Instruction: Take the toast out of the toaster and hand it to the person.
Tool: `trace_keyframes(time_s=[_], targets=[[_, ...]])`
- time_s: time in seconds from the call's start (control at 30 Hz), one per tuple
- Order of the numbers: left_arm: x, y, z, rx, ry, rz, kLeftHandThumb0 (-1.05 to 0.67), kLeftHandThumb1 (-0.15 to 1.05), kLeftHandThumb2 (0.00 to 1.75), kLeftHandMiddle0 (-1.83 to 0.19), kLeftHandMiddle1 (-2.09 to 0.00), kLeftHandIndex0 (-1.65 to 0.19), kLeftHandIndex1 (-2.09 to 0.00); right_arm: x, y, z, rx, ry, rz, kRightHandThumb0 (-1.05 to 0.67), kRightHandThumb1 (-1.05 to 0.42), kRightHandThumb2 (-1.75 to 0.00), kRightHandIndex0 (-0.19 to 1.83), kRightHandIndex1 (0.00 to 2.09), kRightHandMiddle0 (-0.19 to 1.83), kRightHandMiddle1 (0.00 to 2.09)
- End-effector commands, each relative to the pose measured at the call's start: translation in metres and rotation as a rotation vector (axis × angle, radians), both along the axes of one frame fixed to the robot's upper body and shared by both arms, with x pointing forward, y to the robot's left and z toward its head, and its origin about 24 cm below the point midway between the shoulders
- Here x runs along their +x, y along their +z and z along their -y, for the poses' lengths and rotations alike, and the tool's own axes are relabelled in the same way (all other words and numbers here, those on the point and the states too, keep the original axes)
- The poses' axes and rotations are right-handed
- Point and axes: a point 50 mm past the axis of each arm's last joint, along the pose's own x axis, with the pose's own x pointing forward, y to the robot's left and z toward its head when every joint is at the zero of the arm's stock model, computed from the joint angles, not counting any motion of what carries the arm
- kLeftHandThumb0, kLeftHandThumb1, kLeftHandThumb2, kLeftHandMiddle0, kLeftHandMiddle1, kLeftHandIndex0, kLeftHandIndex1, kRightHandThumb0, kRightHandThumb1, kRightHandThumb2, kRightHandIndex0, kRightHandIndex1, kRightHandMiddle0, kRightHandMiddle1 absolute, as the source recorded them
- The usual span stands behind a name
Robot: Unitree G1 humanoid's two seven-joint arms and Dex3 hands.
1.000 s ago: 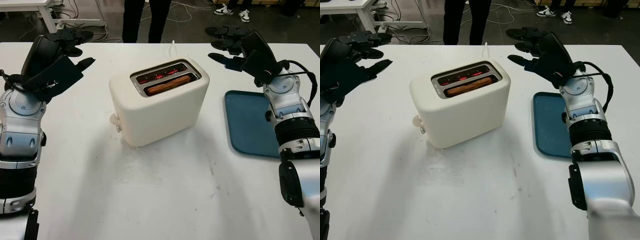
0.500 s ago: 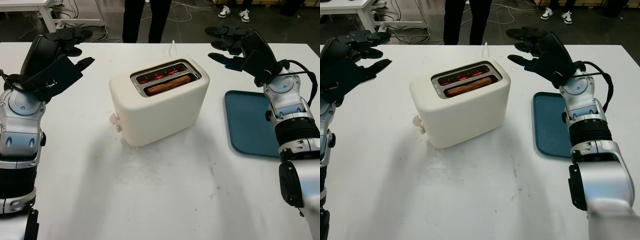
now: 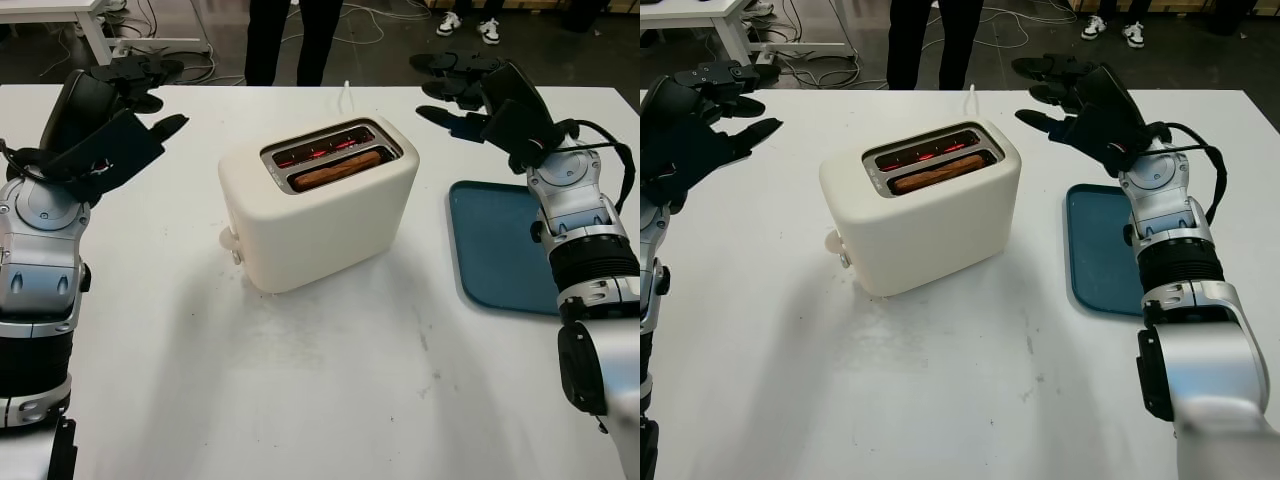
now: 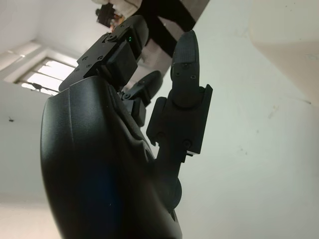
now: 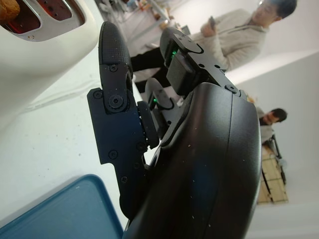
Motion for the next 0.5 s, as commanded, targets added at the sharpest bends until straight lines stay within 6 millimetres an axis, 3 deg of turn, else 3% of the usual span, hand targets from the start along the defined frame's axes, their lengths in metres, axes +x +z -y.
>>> trace_keyframes(time_s=[0.0,0.47], targets=[[0.0006,0.0007,-0.0010,-0.007,-0.001,0.007,-0.44,0.92,0.20,-0.31,-0.78,-0.60,-0.03,-0.0006,-0.0033,-0.0002,0.010,-0.001,-0.015,-0.62,-0.92,-0.21,0.60,0.00,0.57,0.00],[-0.0004,-0.0004,-0.0001,0.001,0.003,0.005,-0.43,0.92,0.21,-0.31,-0.79,-0.60,-0.03,-0.0008,-0.0038,0.0002,0.011,0.004,-0.018,-0.59,-0.92,-0.21,0.59,0.00,0.56,0.00]])
